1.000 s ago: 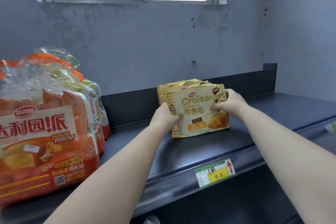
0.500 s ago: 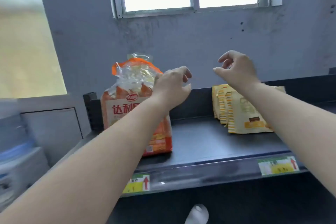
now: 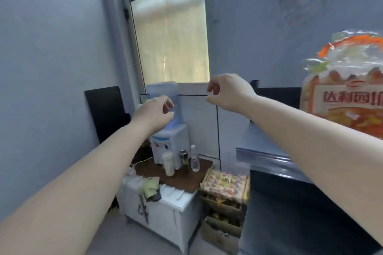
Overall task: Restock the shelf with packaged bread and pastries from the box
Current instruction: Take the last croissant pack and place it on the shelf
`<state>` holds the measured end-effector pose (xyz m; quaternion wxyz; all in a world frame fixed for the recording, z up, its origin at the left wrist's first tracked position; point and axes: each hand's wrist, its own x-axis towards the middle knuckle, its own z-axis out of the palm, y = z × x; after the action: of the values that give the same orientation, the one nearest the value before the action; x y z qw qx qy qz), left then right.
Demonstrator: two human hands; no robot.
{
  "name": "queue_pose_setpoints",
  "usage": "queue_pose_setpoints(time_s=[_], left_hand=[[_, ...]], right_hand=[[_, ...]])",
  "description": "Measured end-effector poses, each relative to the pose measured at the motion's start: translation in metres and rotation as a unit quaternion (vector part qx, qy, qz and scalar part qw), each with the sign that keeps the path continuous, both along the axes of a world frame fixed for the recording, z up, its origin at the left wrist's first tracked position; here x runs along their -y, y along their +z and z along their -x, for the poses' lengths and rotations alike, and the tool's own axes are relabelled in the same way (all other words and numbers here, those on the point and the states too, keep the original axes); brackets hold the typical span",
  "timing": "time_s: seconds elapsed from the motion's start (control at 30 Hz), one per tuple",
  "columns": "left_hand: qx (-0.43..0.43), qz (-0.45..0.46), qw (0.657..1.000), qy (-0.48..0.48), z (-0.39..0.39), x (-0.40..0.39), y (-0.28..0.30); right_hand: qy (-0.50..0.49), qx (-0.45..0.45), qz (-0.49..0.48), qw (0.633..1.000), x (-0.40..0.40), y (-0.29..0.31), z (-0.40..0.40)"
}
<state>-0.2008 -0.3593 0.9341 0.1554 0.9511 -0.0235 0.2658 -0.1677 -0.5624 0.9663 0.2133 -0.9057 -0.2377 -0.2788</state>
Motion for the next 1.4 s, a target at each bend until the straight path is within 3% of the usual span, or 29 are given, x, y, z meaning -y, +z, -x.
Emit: queue_pose_setpoints(time_s=[0.2,0.4,0.67,0.87,1.03,1.2,1.4], left_hand=[[-0.082,-0.015,0.986,0.141,0.056,-0.150,-0.063],[-0.163,0.008,0.953,0.255,0.094,-0.252,-0.139],[-0.285,0.129,0.875,0.369,0.076,-0.361,-0.259],[-0.366,0.249,0.803,0.399,0.038,-0.433,-0.370],[-0.410,0.336,0.731,0.430,0.019,-0.463,-0.510],[-0.450,0.422,0.657,0.433,0.005,-0.483,-0.688],[-0.436,0.482,0.610,0.454,-0.025,-0.511,-0.907]], right_hand=[[0.118,-0.056,0.105,0.986,-0.157,-0.061,-0.005],[0.236,-0.106,0.166,0.952,-0.291,-0.141,-0.005],[0.352,-0.216,0.269,0.870,-0.450,-0.270,-0.055],[0.363,-0.349,0.305,0.808,-0.549,-0.377,-0.115],[0.313,-0.474,0.324,0.757,-0.604,-0.517,-0.146],[0.215,-0.582,0.331,0.711,-0.626,-0.707,-0.154],[0.135,-0.660,0.292,0.679,-0.646,-0.937,-0.152]])
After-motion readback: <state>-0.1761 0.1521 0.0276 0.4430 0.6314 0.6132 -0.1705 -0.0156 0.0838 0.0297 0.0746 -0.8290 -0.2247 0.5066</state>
